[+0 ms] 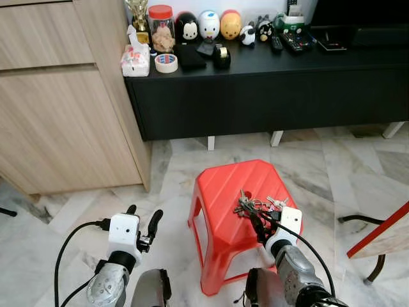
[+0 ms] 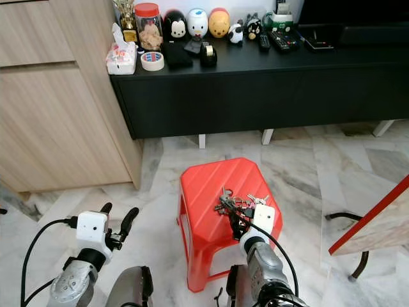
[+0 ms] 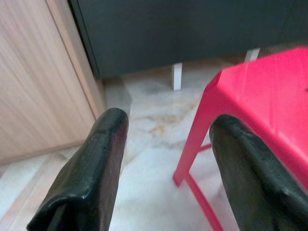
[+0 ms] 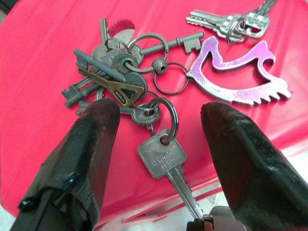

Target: Hang keys on a hook

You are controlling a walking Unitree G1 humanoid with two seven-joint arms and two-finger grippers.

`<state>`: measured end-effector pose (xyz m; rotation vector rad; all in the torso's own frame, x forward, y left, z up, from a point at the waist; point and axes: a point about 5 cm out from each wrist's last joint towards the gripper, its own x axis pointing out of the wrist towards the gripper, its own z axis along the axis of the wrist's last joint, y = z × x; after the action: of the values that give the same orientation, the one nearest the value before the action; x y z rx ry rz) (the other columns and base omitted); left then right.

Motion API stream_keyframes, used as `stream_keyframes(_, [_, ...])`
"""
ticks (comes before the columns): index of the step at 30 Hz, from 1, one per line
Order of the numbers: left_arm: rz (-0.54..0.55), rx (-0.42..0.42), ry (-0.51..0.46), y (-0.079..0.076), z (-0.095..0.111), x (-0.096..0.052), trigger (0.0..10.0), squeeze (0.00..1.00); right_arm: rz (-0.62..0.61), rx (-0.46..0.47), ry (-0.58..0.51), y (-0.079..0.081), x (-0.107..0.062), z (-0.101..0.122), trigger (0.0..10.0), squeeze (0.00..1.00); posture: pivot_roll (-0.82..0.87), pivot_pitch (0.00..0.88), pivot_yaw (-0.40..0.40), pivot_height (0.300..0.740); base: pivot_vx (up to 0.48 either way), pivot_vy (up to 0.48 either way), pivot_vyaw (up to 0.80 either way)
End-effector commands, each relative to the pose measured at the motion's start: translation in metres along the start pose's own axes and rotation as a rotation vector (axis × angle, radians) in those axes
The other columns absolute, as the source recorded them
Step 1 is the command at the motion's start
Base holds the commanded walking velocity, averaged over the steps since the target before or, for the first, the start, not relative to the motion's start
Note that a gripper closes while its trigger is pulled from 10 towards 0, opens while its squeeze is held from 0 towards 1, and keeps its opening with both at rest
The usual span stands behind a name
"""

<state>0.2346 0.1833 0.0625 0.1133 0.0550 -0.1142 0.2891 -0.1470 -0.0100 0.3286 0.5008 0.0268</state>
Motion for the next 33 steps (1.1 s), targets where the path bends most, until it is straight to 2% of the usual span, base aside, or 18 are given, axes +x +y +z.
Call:
stream_keyframes(1, [-0.001,0.014,0.011,0.0007,0.0004,-0.0024,10.0,0.00,-0.004,0.011,0.013,0.0001,0.0003,-0.0013,10.0,0.00,0.16,0.141,-0.031,0.597,0.000,0.000,0.00])
stream_keyframes(7, [-0.006,0.020,0.007,0.0001,0.0039,-0.0019,10.0,0.00,0.008,0.004,0.014,0.0032,0.0019,0.0010,10.0,0.00,0.16,0.144,-0.029,0.597,0.000,0.000,0.00])
stream_keyframes(8, [-0.007,0.022,0.009,0.0004,0.0040,-0.0018,10.0,0.00,0.008,0.002,0.017,0.0035,0.0022,0.0013,3.2,0.00,0.16,0.142,-0.028,0.597,0.000,0.000,0.00])
stream_keyframes(9, [-0.007,0.024,0.011,0.0005,0.0040,-0.0019,10.0,0.00,0.008,0.001,0.019,0.0037,0.0024,0.0015,0.8,0.00,0.16,0.142,-0.028,0.597,0.000,0.000,0.00])
stream_keyframes(10, [-0.007,0.024,0.011,0.0005,0.0040,-0.0019,10.0,0.00,0.008,0.001,0.019,0.0037,0.0024,0.0015,0.8,0.00,0.16,0.142,-0.028,0.597,0.000,0.000,0.00])
stream_keyframes(11, [-0.007,0.025,0.013,0.0006,0.0039,-0.0019,10.0,0.00,0.008,0.000,0.020,0.0038,0.0025,0.0016,0.0,0.00,0.17,0.142,-0.028,0.597,0.000,0.000,0.00])
stream_keyframes(21, [-0.018,0.032,0.026,0.0008,0.0037,-0.0018,10.0,0.00,0.006,-0.002,0.030,0.0039,0.0024,0.0004,0.1,0.00,0.17,0.144,-0.022,0.597,0.000,0.000,0.00])
stream_keyframes(26, [-0.032,0.044,0.031,-0.0008,0.0032,-0.0008,10.0,0.00,0.004,0.001,0.032,0.0036,0.0022,-0.0003,0.9,0.00,0.17,0.144,-0.019,0.597,0.000,0.000,0.00])
stream_keyframes(33, [-0.045,0.057,0.029,-0.0018,0.0040,0.0014,10.0,0.00,0.005,0.002,0.030,0.0038,0.0025,0.0004,1.0,0.00,0.17,0.138,-0.018,0.597,0.000,0.000,0.00])
